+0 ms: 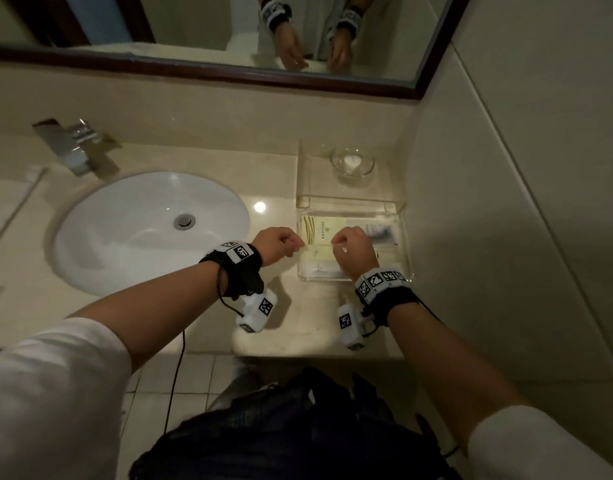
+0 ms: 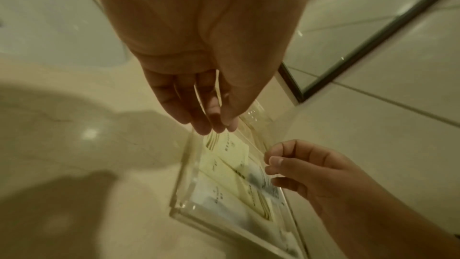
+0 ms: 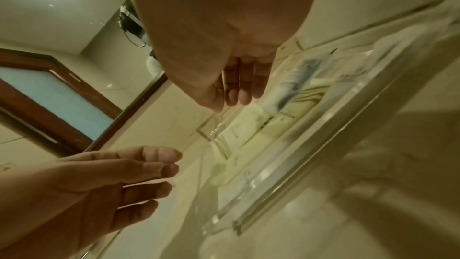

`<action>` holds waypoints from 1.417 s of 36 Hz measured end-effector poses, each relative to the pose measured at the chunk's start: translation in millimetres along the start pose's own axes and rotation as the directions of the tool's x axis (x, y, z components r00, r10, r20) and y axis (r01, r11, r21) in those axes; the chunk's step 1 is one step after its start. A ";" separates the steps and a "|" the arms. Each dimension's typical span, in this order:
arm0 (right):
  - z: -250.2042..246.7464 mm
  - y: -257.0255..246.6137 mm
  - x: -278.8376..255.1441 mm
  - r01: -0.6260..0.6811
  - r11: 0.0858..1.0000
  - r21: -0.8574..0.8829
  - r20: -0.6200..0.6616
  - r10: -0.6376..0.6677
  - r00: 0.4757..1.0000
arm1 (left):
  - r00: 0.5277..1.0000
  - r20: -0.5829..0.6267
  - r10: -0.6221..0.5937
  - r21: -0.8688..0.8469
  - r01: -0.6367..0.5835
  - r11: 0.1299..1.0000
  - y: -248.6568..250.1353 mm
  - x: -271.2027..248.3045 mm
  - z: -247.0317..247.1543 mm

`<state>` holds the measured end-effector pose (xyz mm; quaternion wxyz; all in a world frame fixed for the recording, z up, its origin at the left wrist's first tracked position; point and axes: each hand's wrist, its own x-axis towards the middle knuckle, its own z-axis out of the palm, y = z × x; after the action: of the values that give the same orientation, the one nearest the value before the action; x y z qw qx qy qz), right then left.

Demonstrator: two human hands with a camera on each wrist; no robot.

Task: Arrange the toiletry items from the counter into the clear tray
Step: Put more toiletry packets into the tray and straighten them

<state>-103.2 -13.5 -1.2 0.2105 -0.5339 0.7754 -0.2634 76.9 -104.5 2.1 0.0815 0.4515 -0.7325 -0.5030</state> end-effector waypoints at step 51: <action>294.8 -356.4 -10.3 0.239 0.971 -0.023 0.465 -0.201 0.862 | 0.727 -0.565 -0.389 -0.174 0.356 0.918 -280.1 -231.5 -316.1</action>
<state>335.0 -161.8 -2.8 0.3346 -0.6740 0.6475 -0.1208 554.5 -166.2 4.5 0.2139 0.7201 -0.5512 -0.3632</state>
